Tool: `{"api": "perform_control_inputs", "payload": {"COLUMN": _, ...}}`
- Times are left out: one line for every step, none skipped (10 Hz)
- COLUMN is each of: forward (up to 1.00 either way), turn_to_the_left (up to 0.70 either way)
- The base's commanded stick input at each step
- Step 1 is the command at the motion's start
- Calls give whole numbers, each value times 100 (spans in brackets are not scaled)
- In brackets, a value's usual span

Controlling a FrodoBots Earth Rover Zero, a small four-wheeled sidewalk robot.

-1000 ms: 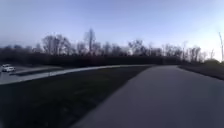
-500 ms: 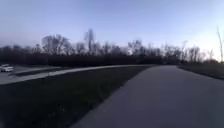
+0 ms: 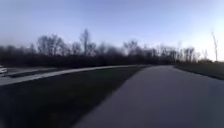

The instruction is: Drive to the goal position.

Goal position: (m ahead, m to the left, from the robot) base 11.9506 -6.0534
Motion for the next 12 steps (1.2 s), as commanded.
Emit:
{"api": "perform_control_inputs", "payload": {"forward": 100, "turn_to_the_left": -39}}
{"api": "perform_control_inputs", "payload": {"forward": 100, "turn_to_the_left": -39}}
{"api": "perform_control_inputs", "payload": {"forward": 100, "turn_to_the_left": -39}}
{"api": "perform_control_inputs", "payload": {"forward": 100, "turn_to_the_left": -39}}
{"api": "perform_control_inputs", "payload": {"forward": 100, "turn_to_the_left": -39}}
{"api": "perform_control_inputs", "payload": {"forward": 100, "turn_to_the_left": -39}}
{"api": "perform_control_inputs", "payload": {"forward": 100, "turn_to_the_left": -39}}
{"api": "perform_control_inputs", "payload": {"forward": 100, "turn_to_the_left": -39}}
{"api": "perform_control_inputs", "payload": {"forward": 100, "turn_to_the_left": -39}}
{"api": "perform_control_inputs", "payload": {"forward": 100, "turn_to_the_left": -29}}
{"api": "perform_control_inputs", "payload": {"forward": 100, "turn_to_the_left": -7}}
{"api": "perform_control_inputs", "payload": {"forward": 100, "turn_to_the_left": 0}}
